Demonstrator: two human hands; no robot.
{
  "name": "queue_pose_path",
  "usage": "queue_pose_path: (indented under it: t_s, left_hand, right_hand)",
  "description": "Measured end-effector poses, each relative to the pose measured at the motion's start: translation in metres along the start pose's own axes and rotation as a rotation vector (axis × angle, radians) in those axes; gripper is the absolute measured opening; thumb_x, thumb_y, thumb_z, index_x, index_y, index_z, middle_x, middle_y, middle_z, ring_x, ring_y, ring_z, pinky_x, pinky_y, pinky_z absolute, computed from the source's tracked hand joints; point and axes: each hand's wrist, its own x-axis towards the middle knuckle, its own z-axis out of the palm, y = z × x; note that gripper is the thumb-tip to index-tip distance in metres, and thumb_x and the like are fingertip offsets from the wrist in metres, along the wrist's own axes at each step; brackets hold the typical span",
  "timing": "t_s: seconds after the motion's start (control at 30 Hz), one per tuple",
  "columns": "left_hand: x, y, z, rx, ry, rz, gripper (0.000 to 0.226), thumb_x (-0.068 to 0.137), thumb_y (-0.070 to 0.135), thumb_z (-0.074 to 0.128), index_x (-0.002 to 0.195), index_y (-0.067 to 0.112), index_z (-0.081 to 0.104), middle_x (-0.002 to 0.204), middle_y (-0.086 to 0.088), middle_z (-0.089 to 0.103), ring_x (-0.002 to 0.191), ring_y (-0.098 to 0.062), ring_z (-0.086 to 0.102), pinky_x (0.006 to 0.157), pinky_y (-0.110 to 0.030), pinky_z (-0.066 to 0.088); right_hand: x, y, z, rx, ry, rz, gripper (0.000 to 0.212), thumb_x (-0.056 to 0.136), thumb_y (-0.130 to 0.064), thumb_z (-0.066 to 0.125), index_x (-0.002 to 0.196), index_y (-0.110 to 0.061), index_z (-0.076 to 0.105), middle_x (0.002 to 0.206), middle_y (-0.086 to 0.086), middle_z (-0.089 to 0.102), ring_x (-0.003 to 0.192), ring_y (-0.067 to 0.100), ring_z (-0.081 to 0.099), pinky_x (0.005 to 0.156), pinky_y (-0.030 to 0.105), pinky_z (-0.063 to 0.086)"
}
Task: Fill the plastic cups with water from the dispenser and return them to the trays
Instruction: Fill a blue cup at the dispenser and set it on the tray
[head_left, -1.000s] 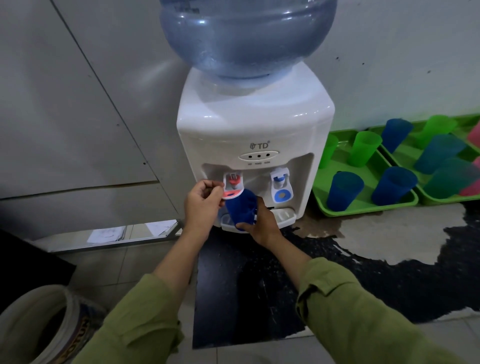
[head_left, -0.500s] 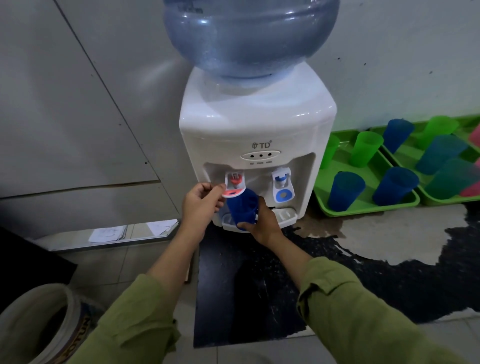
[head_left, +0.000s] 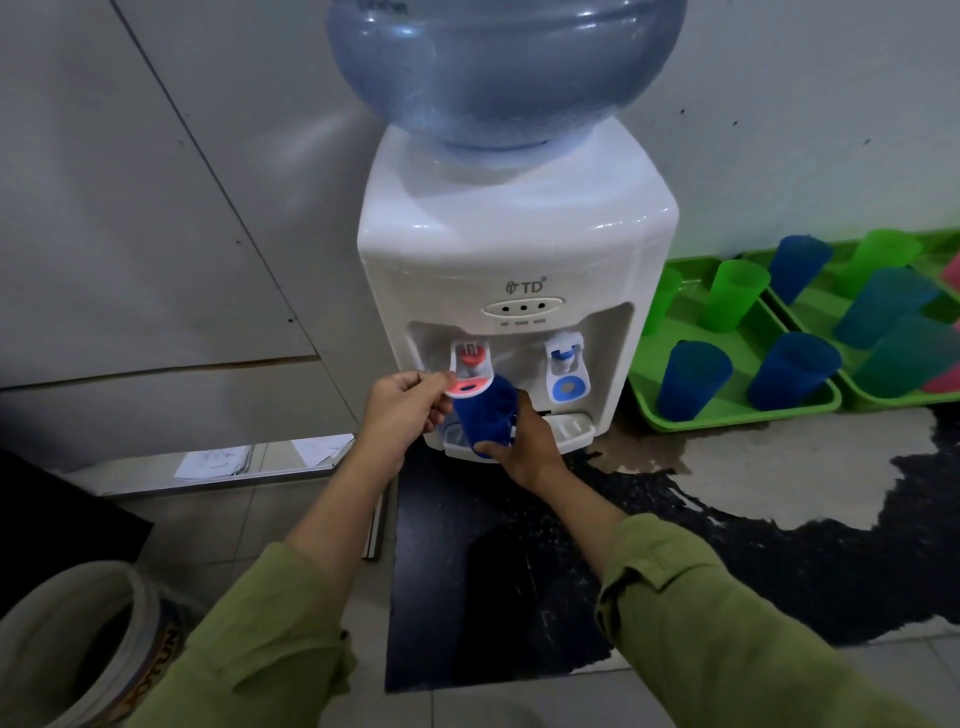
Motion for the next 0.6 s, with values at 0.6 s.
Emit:
queue_pose_path:
  t_s: [0.6]
  left_hand:
    - [0.029,-0.043,0.014,0.431,0.010,0.304,0.016,0.089,0.014,0.059,0.074,0.014,0.061,0.065,-0.001,0.062,0.060,-0.014,0.057,0.059,-0.018,0.044]
  right_hand:
    - [0.000,0.004,0.001,0.011,0.013,-0.061,0.075,0.070,-0.012,0.078,0.132,-0.015,0.036,0.133,0.004,0.051,0.120,0.020,0.050,0.096,0.025,0.041]
